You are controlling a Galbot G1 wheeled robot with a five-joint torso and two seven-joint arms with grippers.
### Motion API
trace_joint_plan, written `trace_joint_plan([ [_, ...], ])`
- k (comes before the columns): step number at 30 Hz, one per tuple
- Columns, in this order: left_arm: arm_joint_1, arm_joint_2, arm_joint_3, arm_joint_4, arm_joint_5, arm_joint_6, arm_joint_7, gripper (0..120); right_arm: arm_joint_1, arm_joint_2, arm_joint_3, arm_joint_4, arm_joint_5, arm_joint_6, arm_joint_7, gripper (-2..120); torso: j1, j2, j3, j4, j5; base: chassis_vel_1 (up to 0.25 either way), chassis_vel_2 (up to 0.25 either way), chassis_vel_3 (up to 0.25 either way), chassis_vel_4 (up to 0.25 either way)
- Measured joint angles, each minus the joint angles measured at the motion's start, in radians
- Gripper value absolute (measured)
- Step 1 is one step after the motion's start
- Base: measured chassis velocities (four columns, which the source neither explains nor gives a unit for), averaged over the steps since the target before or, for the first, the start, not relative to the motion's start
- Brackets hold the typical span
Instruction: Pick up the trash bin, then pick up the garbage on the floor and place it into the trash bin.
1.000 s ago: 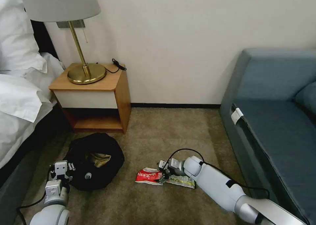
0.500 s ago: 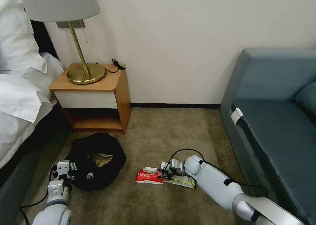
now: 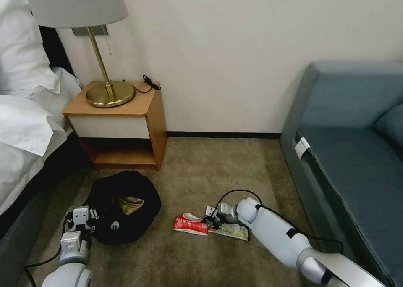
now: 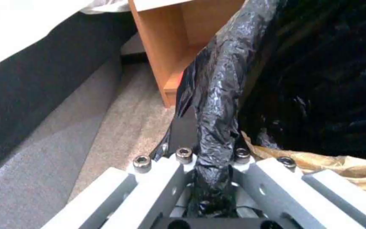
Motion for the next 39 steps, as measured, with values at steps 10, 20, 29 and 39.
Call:
trace_joint_plan([
  [10, 0.011, 0.013, -0.022, 0.009, -0.004, -0.009, 0.004, 0, -0.022, 0.001, 0.043, 0.018, 0.0, 0.008, 0.001, 0, 0.0, 0.0, 0.0, 0.0, 0.0001, 0.0, 0.0, 0.0, 0.0],
  [20, 0.023, 0.012, -0.029, 0.027, -0.003, -0.034, 0.017, 0, -0.042, -0.025, 0.125, 0.105, 0.054, 0.011, -0.001, 0, 0.0, 0.0, 0.0, -0.0001, -0.0001, 0.0, 0.0, 0.0, 0.0],
  [29, 0.01, 0.018, -0.024, 0.007, -0.004, -0.022, 0.015, 0, -0.042, -0.042, 0.24, 0.298, 0.258, -0.018, 0.009, 0, 0.0, 0.0, 0.0, -0.0001, -0.0001, 0.0, 0.0, 0.0, 0.0],
  [39, 0.008, 0.007, 0.004, -0.058, -0.052, 0.004, -0.006, 0, -0.071, -0.052, 0.241, 0.578, 0.572, -0.143, 0.004, 0, 0.0, 0.0, 0.0, -0.0001, -0.0002, 0.0, 0.0, 0.0, 0.0],
])
